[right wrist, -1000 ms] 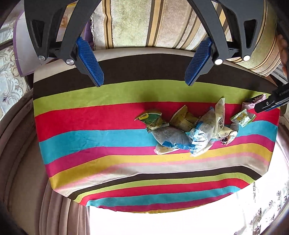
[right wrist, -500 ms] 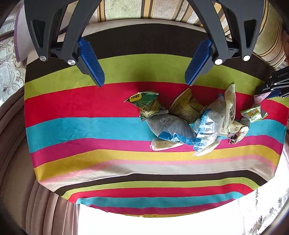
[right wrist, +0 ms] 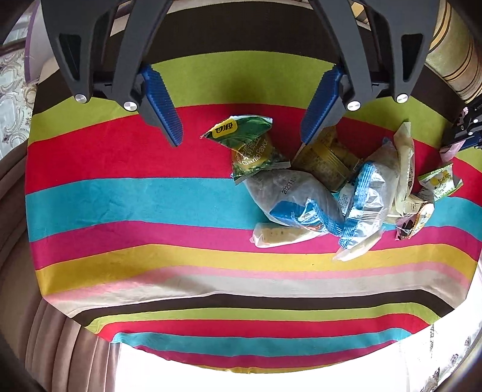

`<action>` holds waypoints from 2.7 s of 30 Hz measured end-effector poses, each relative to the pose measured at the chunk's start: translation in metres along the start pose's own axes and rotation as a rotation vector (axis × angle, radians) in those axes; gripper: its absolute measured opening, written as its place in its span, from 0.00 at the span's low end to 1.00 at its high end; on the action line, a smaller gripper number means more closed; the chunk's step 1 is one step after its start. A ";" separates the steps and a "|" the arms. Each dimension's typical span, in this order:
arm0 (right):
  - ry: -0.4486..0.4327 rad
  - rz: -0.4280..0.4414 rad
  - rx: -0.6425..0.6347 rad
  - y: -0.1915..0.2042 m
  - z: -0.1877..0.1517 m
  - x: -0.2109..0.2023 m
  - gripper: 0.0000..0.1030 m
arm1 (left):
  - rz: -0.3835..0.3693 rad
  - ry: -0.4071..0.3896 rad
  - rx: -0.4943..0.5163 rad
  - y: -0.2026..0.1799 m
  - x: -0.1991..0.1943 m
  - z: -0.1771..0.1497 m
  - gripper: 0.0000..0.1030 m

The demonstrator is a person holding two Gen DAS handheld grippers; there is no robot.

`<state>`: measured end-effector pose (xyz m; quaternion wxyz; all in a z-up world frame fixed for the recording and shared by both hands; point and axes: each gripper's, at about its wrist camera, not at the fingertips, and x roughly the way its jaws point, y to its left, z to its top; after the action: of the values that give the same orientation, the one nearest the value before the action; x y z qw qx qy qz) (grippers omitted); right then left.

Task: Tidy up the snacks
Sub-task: 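Grasp the pink bar with left tool while right tool grasps green packet, then carry both snacks to the white box and release them inside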

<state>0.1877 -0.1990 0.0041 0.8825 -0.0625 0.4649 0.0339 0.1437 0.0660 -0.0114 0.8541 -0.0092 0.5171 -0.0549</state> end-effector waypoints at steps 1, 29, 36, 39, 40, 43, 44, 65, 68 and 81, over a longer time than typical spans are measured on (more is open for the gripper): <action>0.006 -0.001 -0.004 0.001 0.001 0.003 0.71 | 0.000 0.000 0.000 0.000 0.001 0.001 0.24; 0.024 0.123 0.072 -0.020 -0.027 -0.020 0.45 | -0.005 -0.018 0.008 -0.045 -0.026 -0.013 0.21; 0.012 0.166 0.145 -0.046 -0.044 -0.039 0.45 | -0.014 -0.022 0.049 -0.076 -0.030 -0.014 0.21; 0.008 0.176 0.185 -0.064 -0.055 -0.050 0.45 | -0.025 -0.021 0.072 -0.092 -0.031 -0.015 0.21; 0.005 0.178 0.193 -0.069 -0.057 -0.053 0.45 | -0.030 -0.019 0.082 -0.098 -0.031 -0.015 0.21; 0.003 0.169 0.208 -0.087 -0.067 -0.062 0.45 | -0.042 -0.015 0.110 -0.115 -0.030 -0.015 0.21; 0.002 0.164 0.215 -0.094 -0.072 -0.066 0.45 | -0.047 -0.014 0.119 -0.121 -0.030 -0.015 0.21; 0.078 0.071 0.443 -0.219 -0.171 -0.072 0.45 | -0.248 0.016 0.346 -0.287 -0.028 -0.015 0.21; 0.080 0.063 0.458 -0.230 -0.179 -0.073 0.45 | -0.291 0.034 0.399 -0.317 -0.027 -0.021 0.21; 0.110 0.031 0.511 -0.263 -0.212 -0.069 0.46 | -0.390 0.145 0.573 -0.404 -0.008 -0.045 0.21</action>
<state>0.0069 -0.4890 -0.0369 0.8424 0.1677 0.5065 -0.0745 0.0664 -0.3329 0.0044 0.7567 0.1363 0.5283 -0.3602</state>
